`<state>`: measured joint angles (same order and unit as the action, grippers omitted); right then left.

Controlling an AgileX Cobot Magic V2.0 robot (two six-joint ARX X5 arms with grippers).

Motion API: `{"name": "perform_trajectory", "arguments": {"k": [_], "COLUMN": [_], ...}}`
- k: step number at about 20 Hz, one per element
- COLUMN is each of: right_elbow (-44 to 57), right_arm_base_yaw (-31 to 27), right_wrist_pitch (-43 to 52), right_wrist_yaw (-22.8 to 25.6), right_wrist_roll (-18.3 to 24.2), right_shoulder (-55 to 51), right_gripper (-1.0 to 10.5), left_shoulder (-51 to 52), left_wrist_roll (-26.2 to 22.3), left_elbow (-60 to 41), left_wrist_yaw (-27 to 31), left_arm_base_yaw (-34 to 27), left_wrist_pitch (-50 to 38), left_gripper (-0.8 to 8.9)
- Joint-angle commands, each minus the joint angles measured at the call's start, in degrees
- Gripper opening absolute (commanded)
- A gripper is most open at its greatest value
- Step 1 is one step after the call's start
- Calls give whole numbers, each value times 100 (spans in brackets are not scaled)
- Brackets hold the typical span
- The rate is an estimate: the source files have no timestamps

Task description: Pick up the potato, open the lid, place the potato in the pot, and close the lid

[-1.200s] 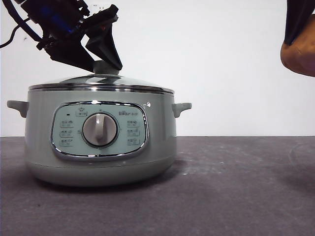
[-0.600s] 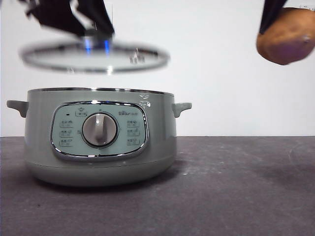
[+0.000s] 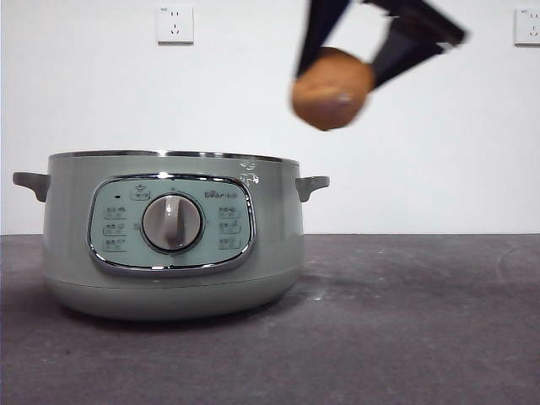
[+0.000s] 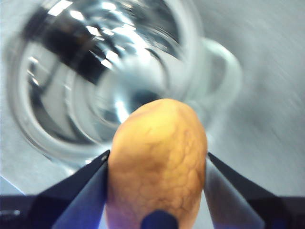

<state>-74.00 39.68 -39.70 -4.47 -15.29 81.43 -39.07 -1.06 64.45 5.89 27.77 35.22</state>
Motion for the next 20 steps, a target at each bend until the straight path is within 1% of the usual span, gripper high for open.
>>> {"name": "perform_trajectory", "arguments": {"k": [1,5,8,9,12,13,20], "right_elbow": [-678,-1875,-2599,-2813,-3132,-3143,-3143], "right_arm_base_yaw": [162,354,479,538,669,695,704], "right_wrist_pitch": [68,57,17,11,4,63,-74], "right_wrist_yaw": [9,15,68,155,487,507,623], "right_wrist_roll": [396,809,1139,1241,1563,1681,1906], "right_shoulder": [697,1908,2669,2920,3425,3563,4146], "right_gripper": [-12,-12,-13,-13,-12,-12,5], "left_shoulder": [459,964,1045,1045,1045,1045,1045], "left_wrist_roll": [-48,-48,-48,-50,-50,-50,-50], "left_elbow": [90,90,90,90,90,90,90], "left_wrist_yaw": [15,28,120,166,164,164,166], "left_arm_base_yaw": [2,2,2,2,2,2,2], "left_wrist_pitch": [-111,127,273,367,529,551,601], "left_gripper": [-9,-9,-9,-9,-9,-9,-9]}}
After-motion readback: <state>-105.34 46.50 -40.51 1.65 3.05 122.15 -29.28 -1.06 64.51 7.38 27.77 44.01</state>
